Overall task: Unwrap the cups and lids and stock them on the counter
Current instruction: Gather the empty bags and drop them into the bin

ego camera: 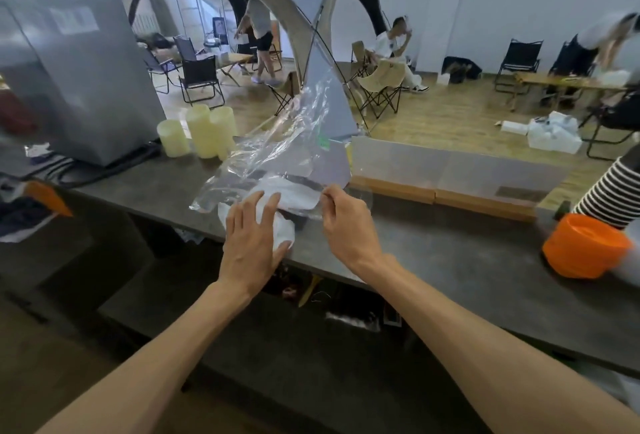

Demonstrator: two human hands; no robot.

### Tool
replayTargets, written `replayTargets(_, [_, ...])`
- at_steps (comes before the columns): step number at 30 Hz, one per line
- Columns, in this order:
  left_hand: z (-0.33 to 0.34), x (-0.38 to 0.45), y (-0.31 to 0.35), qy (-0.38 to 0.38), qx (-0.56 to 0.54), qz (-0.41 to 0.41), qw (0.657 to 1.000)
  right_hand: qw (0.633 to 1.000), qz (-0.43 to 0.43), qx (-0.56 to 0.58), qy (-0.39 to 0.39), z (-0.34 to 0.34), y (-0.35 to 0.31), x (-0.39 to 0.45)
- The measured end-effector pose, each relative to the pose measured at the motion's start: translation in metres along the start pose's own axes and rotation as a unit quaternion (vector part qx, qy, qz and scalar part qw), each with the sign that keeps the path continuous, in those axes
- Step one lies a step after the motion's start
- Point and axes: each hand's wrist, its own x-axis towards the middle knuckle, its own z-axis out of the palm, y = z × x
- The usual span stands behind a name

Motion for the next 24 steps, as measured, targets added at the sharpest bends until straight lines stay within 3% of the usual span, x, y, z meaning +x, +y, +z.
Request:
replayTargets(4, [-0.022,0.023,0.012,0.036,-0.087,-0.059,0.994,0.995,-0.085,-0.001,0.057,-0.036,-0.021,-0.006])
replayTargets(7, [-0.044,0.038,0.037,0.07,-0.241,-0.125,0.96,0.986,-0.151,-0.008,0.063,-0.064,-0.033,-0.028])
replayTargets(9, [-0.053,0.044,0.052,0.101,-0.296,-0.101,0.944,0.982,-0.177,-0.009,0.065,-0.082,-0.036,-0.052])
replayTargets(11, [-0.058,0.042,0.069,0.108,-0.325,-0.023,0.939,0.982,-0.176,0.0,0.069,-0.1,-0.034,-0.077])
replayTargets(14, [-0.064,0.032,0.113,0.063,-0.387,0.076,0.917,0.988,-0.127,-0.015,0.088,-0.127,-0.02,-0.116])
replayTargets(18, [-0.07,-0.005,0.197,0.02,-0.436,0.183,0.881,0.983,0.069,0.072,0.157,-0.15,0.013,-0.17])
replayTargets(20, [-0.073,-0.031,0.241,-0.019,-0.479,0.193,0.856,0.973,0.121,0.093,0.173,-0.162,0.029,-0.195])
replayTargets(24, [-0.074,-0.078,0.317,-0.11,-0.571,0.158,0.798,0.961,0.124,0.097,0.227,-0.207,0.045,-0.243])
